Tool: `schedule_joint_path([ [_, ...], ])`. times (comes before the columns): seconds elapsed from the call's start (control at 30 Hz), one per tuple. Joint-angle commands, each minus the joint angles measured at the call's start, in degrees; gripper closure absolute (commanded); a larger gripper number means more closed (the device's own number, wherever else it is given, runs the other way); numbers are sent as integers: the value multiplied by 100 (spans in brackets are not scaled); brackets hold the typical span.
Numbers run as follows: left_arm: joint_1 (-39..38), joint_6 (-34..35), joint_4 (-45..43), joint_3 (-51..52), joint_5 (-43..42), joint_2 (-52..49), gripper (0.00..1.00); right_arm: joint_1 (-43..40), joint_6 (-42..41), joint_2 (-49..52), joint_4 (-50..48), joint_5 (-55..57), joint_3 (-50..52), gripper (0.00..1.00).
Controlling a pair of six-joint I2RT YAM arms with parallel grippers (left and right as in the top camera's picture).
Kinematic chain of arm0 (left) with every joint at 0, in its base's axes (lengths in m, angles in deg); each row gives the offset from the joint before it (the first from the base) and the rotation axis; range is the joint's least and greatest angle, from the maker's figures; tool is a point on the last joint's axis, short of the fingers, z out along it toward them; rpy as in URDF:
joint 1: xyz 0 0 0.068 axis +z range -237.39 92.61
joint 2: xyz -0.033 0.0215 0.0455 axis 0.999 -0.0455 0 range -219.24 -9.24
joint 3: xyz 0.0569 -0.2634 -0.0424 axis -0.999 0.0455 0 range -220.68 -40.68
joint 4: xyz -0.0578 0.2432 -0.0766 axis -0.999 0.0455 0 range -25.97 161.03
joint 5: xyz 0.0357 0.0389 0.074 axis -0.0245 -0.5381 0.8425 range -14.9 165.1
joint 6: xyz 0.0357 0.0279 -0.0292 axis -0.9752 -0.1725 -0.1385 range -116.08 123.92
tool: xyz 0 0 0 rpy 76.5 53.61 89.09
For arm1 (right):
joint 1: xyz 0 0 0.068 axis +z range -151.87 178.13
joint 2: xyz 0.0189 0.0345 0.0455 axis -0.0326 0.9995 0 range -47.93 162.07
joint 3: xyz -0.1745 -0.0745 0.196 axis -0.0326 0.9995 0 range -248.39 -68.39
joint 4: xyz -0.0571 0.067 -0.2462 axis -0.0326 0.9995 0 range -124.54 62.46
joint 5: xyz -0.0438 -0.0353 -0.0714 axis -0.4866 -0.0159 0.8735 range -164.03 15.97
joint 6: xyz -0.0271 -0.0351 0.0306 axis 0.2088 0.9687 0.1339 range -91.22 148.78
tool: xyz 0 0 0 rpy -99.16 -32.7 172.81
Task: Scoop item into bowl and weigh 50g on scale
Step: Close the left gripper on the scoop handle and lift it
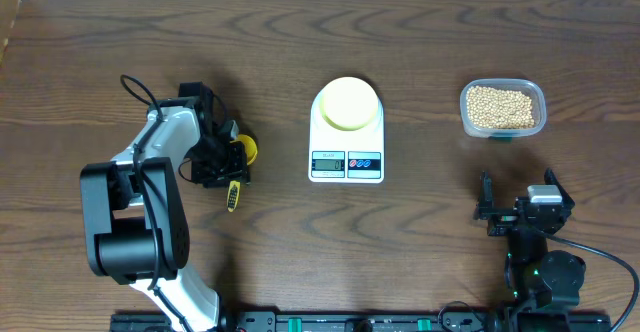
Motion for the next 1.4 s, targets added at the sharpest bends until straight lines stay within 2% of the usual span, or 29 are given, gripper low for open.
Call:
schedule_joint_path([
  [0.0, -13, -39, -17, 31, -282, -192, 60, 37, -4, -37, 7, 48, 24, 1],
  [0.13, -13, -37, -7, 31, -382, -192, 69, 37, -4, -37, 7, 48, 24, 1],
  [0.37, -13, -37, 17, 31, -476, -192, 73, 37, -4, -37, 7, 50, 26, 1],
  [0.47, -13, -37, 17, 31, -476, -192, 86, 37, -4, -37, 7, 48, 24, 1],
  [0.53, -13, -35, 37, 28, -487, -192, 89, 37, -4, -37, 7, 48, 24, 1],
  [1.17, -11, -37, 81, 15, -839, 13, 91, 37, -4, -37, 7, 50, 24, 1],
  [1.2, -11, -37, 79, 15, -837, 15, 91, 37, -4, -37, 7, 48, 24, 1],
  [1.27, -11, -37, 81, 15, -833, 15, 83, 37, -4, -37, 7, 50, 24, 1],
  [1.37, -11, -37, 68, 15, -815, 15, 84, 37, -4, -37, 7, 48, 24, 1],
])
